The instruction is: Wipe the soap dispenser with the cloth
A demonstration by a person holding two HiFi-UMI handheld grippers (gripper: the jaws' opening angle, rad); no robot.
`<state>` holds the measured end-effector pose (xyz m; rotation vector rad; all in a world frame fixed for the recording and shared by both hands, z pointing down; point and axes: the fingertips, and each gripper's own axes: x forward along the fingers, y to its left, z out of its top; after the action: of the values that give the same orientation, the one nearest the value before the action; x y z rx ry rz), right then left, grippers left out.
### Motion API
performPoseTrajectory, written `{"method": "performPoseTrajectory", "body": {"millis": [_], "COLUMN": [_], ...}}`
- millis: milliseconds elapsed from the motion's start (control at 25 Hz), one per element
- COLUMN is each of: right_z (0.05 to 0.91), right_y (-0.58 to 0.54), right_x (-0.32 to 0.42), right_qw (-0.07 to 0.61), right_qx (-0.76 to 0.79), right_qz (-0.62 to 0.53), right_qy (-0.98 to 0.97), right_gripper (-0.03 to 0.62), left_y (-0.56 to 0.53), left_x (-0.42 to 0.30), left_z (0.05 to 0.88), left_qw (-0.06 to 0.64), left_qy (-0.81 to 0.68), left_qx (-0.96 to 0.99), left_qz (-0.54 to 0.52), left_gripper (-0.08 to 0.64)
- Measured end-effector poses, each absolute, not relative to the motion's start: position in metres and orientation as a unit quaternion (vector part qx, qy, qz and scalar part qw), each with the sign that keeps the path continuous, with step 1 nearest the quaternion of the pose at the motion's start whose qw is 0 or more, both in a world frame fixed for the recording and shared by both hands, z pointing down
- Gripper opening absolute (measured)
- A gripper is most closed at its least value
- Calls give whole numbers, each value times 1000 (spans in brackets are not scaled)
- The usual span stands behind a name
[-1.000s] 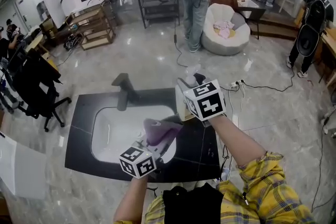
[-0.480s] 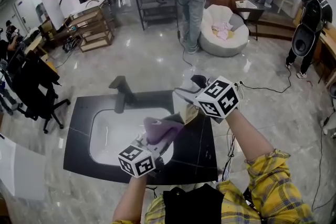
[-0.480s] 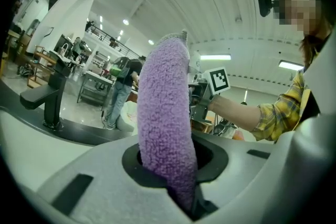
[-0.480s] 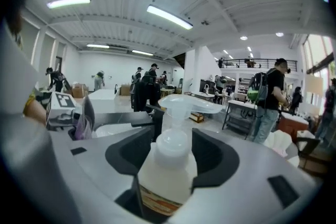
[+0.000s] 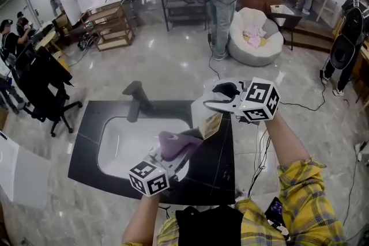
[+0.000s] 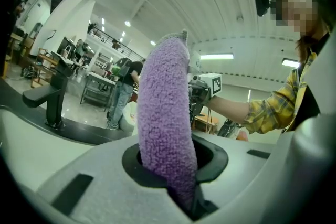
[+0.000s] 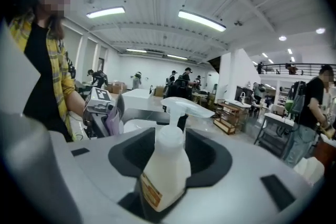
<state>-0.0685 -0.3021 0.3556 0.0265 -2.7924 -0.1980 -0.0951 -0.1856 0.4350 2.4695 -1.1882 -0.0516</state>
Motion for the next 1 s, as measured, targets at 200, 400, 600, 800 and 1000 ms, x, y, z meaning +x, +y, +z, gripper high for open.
{"method": "performPoseTrajectory", "body": {"millis": [200, 400, 600, 800, 1000], "right_z": [357, 355, 357, 358, 359], "right_y": [-301, -309, -318, -325, -332], "right_x": [-70, -71, -69, -70, -62], "right_qw": [152, 111, 83, 81, 79], "right_qx": [-15, 52, 146, 221, 283], "right_qz": [-41, -26, -18, -21, -25], "right_qy": [-987, -992, -986, -972, -956], "right_gripper": [149, 146, 144, 144, 144], "left_y": [-188, -196, -199, -200, -199], "left_x": [-97, -102, -101, -104, -101], "left_z": [437, 440, 446, 448, 450], "left_qw": [195, 197, 201, 203, 204], "left_qy": [-436, -445, -446, -440, -433], "left_qx": [878, 873, 872, 875, 878], "left_qz": [-17, -17, -15, -14, -13], "left_gripper": [57, 57, 57, 57, 57]}}
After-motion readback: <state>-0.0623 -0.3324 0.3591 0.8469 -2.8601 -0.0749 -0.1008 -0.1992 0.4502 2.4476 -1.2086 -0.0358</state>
